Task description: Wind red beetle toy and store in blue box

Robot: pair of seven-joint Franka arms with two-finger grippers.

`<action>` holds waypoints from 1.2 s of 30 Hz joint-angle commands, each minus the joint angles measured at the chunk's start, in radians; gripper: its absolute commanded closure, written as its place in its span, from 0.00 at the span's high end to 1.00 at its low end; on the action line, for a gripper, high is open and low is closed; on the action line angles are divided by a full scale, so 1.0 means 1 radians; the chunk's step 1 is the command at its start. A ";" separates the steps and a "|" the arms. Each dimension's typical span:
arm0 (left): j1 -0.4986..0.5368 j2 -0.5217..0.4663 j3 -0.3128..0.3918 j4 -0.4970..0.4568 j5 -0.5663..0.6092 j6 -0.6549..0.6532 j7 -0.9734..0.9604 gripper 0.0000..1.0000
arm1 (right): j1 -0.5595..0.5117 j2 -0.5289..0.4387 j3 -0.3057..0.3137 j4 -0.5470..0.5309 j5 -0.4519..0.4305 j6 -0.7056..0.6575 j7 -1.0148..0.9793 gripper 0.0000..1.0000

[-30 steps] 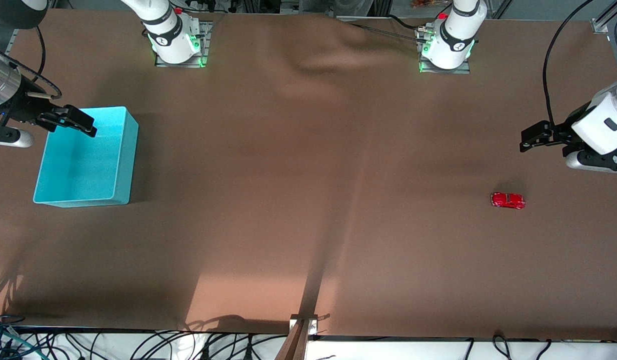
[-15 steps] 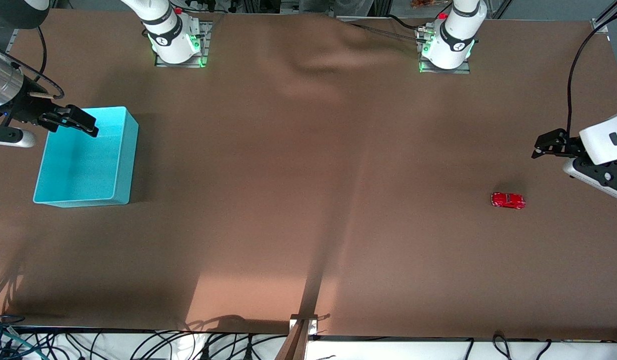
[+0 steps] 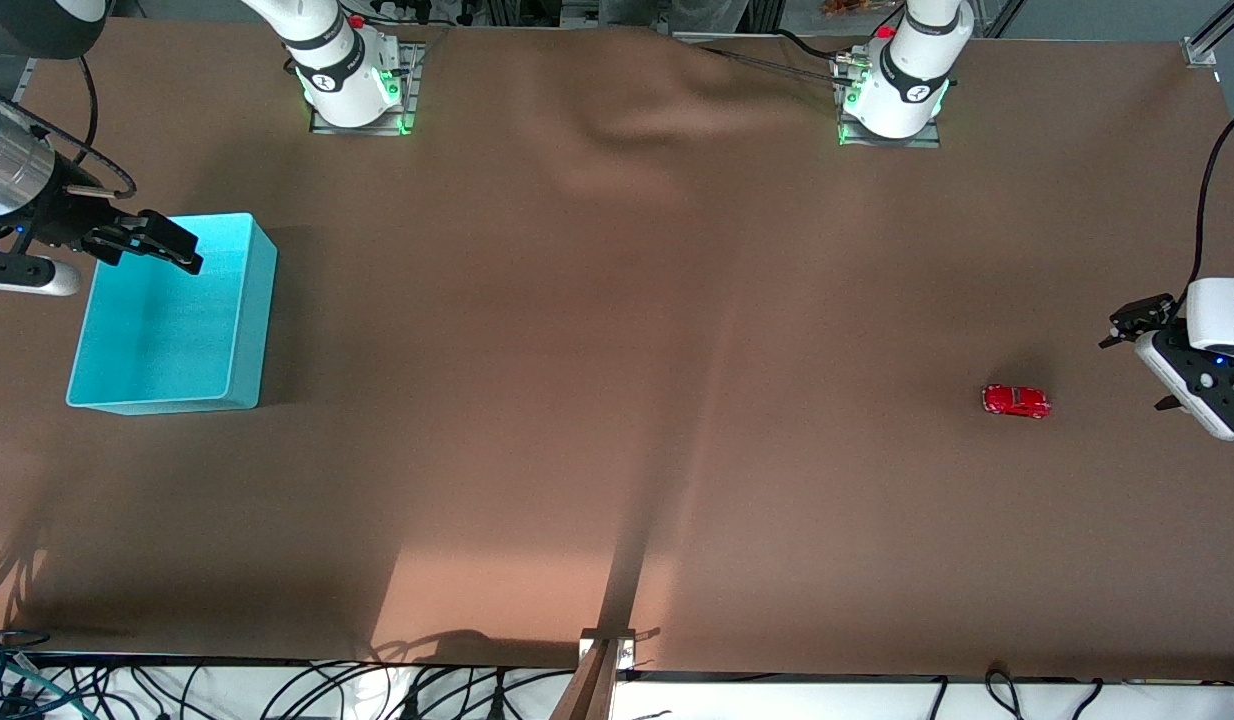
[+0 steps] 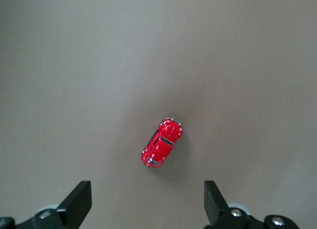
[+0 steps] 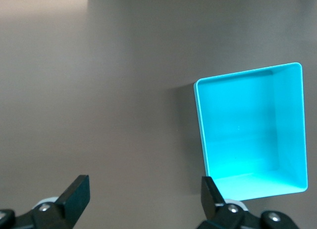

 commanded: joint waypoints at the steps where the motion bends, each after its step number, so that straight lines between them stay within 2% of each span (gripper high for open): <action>1: 0.016 0.055 -0.008 -0.048 0.018 0.121 0.207 1.00 | -0.003 0.005 0.001 0.022 0.015 -0.016 -0.013 1.00; 9: 0.041 0.048 -0.010 -0.269 0.013 0.358 0.353 1.00 | -0.003 0.007 0.001 0.020 0.015 -0.016 -0.013 1.00; 13: 0.084 0.023 -0.044 -0.391 0.003 0.494 0.451 1.00 | -0.003 0.007 0.001 0.022 0.015 -0.016 -0.013 1.00; 18: 0.108 0.012 -0.053 -0.506 0.003 0.619 0.468 1.00 | -0.003 0.007 0.001 0.022 0.015 -0.016 -0.013 1.00; 21: 0.108 0.015 -0.053 -0.536 0.004 0.657 0.471 1.00 | -0.003 0.007 0.001 0.022 0.015 -0.016 -0.013 1.00; 32: 0.107 0.037 -0.062 -0.531 0.013 0.700 0.533 1.00 | -0.003 0.007 0.001 0.022 0.015 -0.016 -0.014 1.00; 36: 0.105 0.046 -0.062 -0.527 0.013 0.702 0.534 0.96 | -0.003 0.007 0.001 0.020 0.015 -0.016 -0.014 1.00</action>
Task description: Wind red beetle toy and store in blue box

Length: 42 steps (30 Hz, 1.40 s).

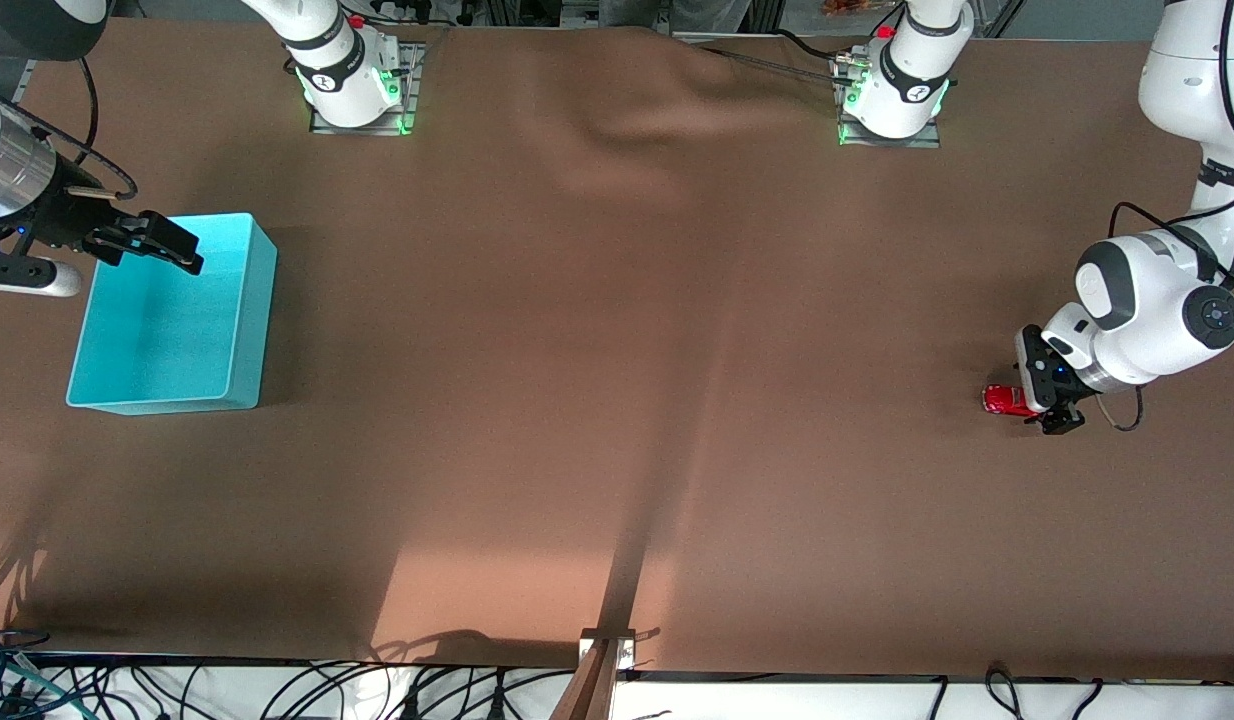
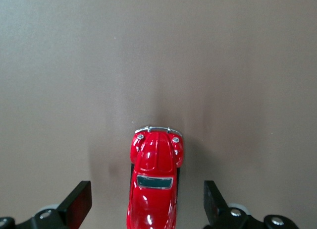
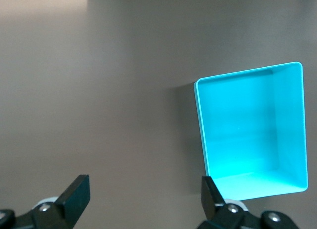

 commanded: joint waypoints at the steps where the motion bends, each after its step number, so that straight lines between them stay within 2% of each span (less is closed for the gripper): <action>1: 0.012 -0.011 -0.006 -0.026 0.013 0.019 0.033 0.96 | -0.003 0.006 0.001 0.020 0.015 -0.015 -0.014 1.00; 4: 0.013 0.001 -0.006 -0.024 0.013 0.036 0.035 0.96 | -0.005 0.006 0.001 0.020 0.015 -0.015 -0.014 1.00; 8: 0.013 0.010 -0.006 -0.020 0.016 0.050 0.035 0.87 | -0.005 0.006 -0.001 0.022 0.015 -0.015 -0.014 1.00; 13: 0.013 0.026 -0.005 -0.007 0.016 0.050 0.035 0.66 | -0.005 0.006 -0.001 0.020 0.015 -0.015 -0.014 1.00; 17: 0.016 0.043 -0.005 0.011 0.016 0.050 0.036 0.55 | -0.005 0.006 -0.001 0.020 0.015 -0.015 -0.014 1.00; 21: 0.016 0.044 -0.005 0.013 0.018 0.050 0.039 0.36 | -0.005 0.006 -0.001 0.020 0.016 -0.015 -0.014 1.00; 23: 0.015 0.044 -0.005 0.013 0.018 0.048 0.058 0.19 | -0.005 0.006 -0.001 0.020 0.015 -0.015 -0.014 1.00; 24: 0.015 0.044 -0.005 0.013 0.016 0.050 0.069 0.16 | -0.005 0.006 0.001 0.020 0.015 -0.015 -0.014 1.00; 30: 0.015 0.049 -0.005 0.013 0.016 0.048 0.078 0.09 | -0.005 0.006 -0.001 0.020 0.016 -0.015 -0.014 1.00; 42: 0.016 0.115 0.018 0.048 0.019 0.047 0.079 0.09 | -0.005 0.006 -0.001 0.022 0.016 -0.015 -0.014 1.00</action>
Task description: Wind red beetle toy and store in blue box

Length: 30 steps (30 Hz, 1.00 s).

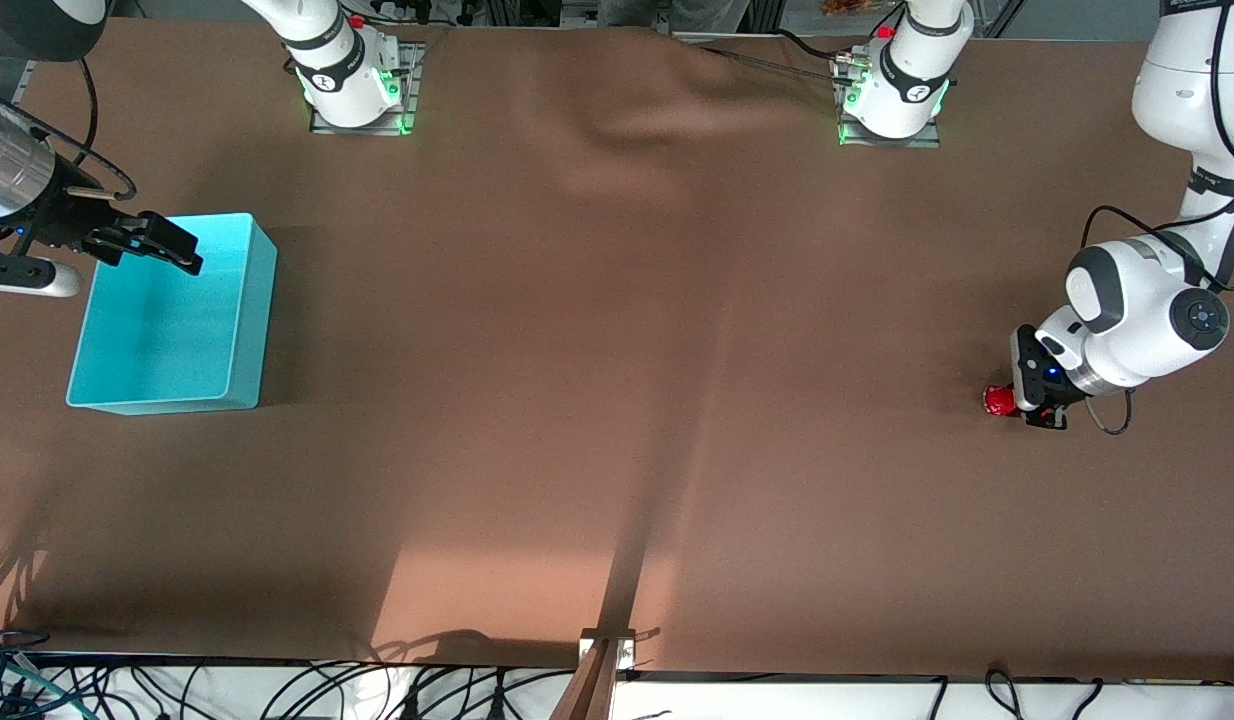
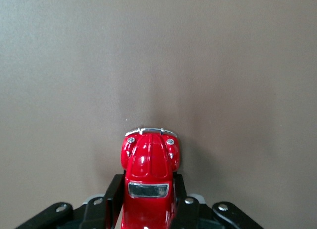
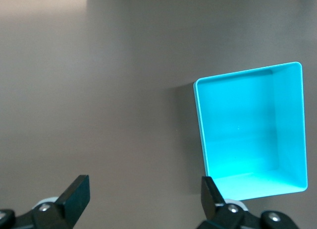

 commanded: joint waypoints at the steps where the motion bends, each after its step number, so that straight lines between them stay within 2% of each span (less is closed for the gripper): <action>1: 0.012 0.084 0.018 0.050 0.023 0.006 0.028 0.09 | -0.004 0.005 0.000 0.020 0.016 -0.015 -0.014 1.00; 14: 0.018 0.138 0.088 0.097 0.040 0.006 0.066 0.09 | -0.004 0.005 0.000 0.020 0.016 -0.015 -0.014 1.00; 30: 0.117 0.184 0.090 0.157 0.040 0.004 0.126 0.10 | -0.004 0.005 0.000 0.022 0.016 -0.014 -0.014 1.00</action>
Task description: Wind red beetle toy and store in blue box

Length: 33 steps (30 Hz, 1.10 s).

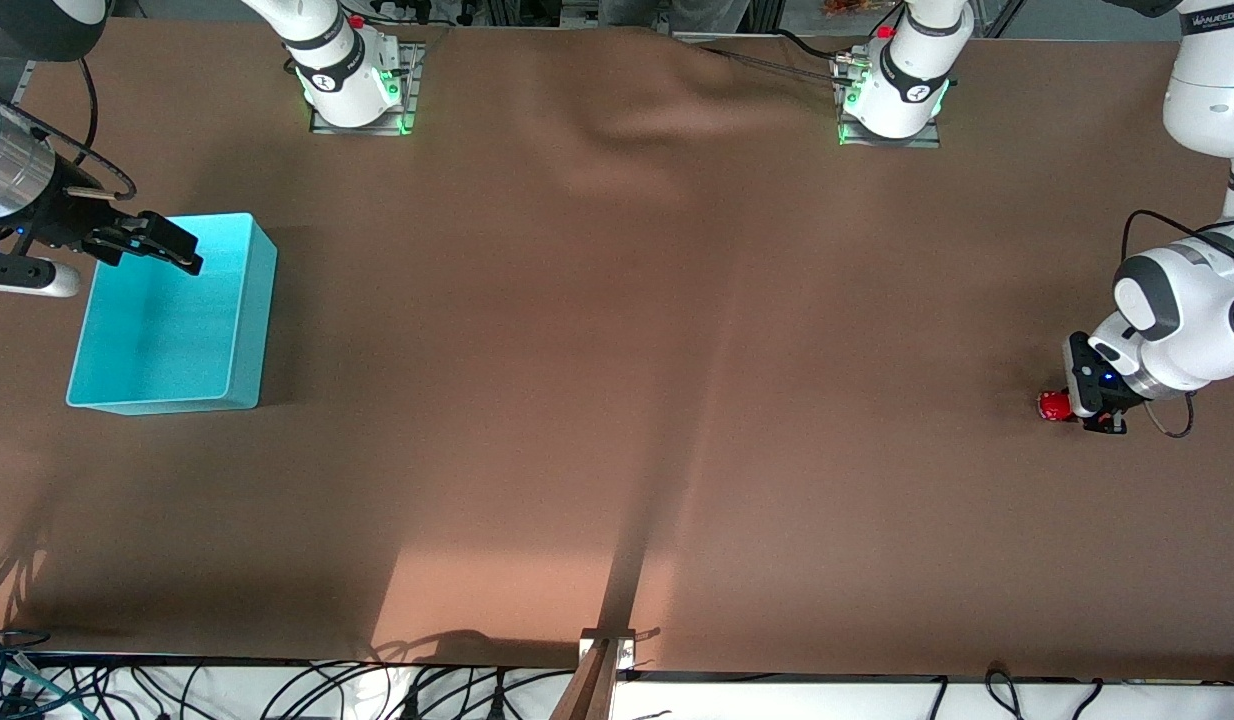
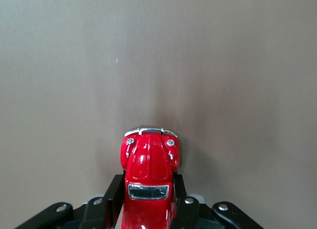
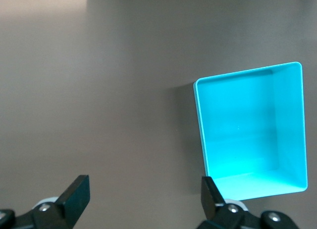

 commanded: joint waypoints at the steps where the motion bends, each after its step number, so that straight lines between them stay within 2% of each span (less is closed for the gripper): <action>1: 0.043 0.111 0.006 0.037 0.026 0.006 0.044 0.10 | -0.004 0.005 0.000 0.022 0.016 -0.015 -0.014 1.00; 19: 0.071 0.123 0.006 0.070 0.026 0.006 0.084 0.11 | -0.004 0.005 0.000 0.022 0.018 -0.015 -0.014 1.00; 22: 0.071 0.122 0.006 0.071 0.026 0.006 0.084 0.16 | -0.004 0.005 0.000 0.022 0.018 -0.015 -0.012 1.00; 23: 0.071 0.122 0.004 0.071 0.026 0.006 0.084 0.24 | -0.004 0.005 0.001 0.022 0.018 -0.015 -0.012 1.00; 24: 0.071 0.120 0.004 0.071 0.026 0.006 0.084 0.42 | -0.004 0.005 0.001 0.022 0.018 -0.015 -0.012 1.00; 25: 0.071 0.119 0.003 0.071 0.024 0.006 0.084 0.67 | -0.004 0.005 0.000 0.022 0.018 -0.015 -0.014 1.00; 26: 0.071 0.117 0.002 0.073 0.024 0.003 0.085 1.00 | -0.004 0.005 0.000 0.022 0.018 -0.015 -0.012 1.00; 33: 0.068 0.094 -0.002 0.074 0.021 -0.031 0.084 1.00 | -0.004 0.005 0.000 0.022 0.018 -0.015 -0.012 1.00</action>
